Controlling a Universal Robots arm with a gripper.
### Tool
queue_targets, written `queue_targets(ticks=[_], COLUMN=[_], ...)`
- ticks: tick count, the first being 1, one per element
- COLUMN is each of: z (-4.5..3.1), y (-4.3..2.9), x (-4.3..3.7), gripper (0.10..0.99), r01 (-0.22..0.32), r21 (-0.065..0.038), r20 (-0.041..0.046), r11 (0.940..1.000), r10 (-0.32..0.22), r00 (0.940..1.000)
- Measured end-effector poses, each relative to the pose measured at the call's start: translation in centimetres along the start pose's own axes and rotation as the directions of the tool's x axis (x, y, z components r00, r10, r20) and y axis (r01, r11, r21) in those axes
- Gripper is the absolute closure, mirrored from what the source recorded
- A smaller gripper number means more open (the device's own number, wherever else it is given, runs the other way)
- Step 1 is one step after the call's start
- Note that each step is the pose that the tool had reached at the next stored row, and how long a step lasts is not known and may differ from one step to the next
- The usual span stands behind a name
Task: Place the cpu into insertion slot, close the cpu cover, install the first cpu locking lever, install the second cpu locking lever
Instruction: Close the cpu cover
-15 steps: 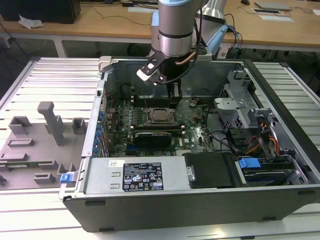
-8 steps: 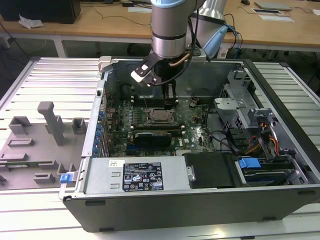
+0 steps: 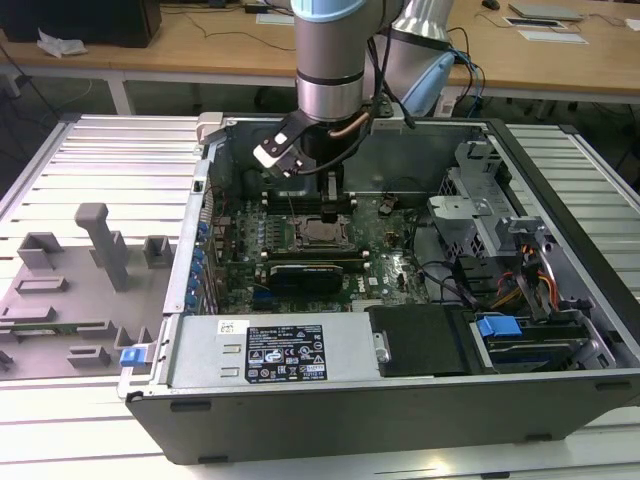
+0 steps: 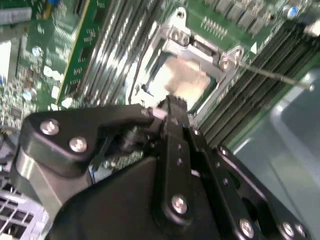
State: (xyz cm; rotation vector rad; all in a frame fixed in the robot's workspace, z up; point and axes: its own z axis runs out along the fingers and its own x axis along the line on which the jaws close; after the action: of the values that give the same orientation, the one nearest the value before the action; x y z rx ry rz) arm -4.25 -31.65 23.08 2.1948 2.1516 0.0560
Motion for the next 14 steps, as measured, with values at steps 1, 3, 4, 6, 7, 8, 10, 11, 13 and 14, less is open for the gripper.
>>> queue_targets(ticks=[1,3,4,6,7,8,10,11,13,14], z=[0.01,0.03,0.01,0.02,0.03,0.03,0.03,0.03,0.03,0.03], y=[0.0,0.03,0.02,0.03,0.03,0.04,0.04,0.03,0.03,0.03], x=[0.0,0.0,0.0,0.0,0.0,0.01,0.0,0.0,0.0,0.0], gripper=[0.98,0.98,0.98,0.98,0.98,0.98,0.98,0.98,0.98,0.98], r01=[0.0,0.001,0.001,0.001,0.005,0.041,0.096,0.111,0.15,0.178], r21=[0.015,0.044,0.046,0.048,0.048,0.048,0.046,0.046,0.045,0.044], r20=[0.0002,0.0008,0.0012,0.001,0.0007,-0.0021,-0.006,-0.007,-0.0098,-0.0118], r11=[0.9999,0.999,0.9989,0.9988,0.9988,0.998,0.9943,0.9928,0.9877,0.983], r10=[0.0,-0.001,-0.001,-0.001,-0.005,-0.041,-0.095,-0.111,-0.15,-0.178], r00=[1.0,1.0,1.0,1.0,1.0,0.9992,0.9954,0.9938,0.9887,0.984])
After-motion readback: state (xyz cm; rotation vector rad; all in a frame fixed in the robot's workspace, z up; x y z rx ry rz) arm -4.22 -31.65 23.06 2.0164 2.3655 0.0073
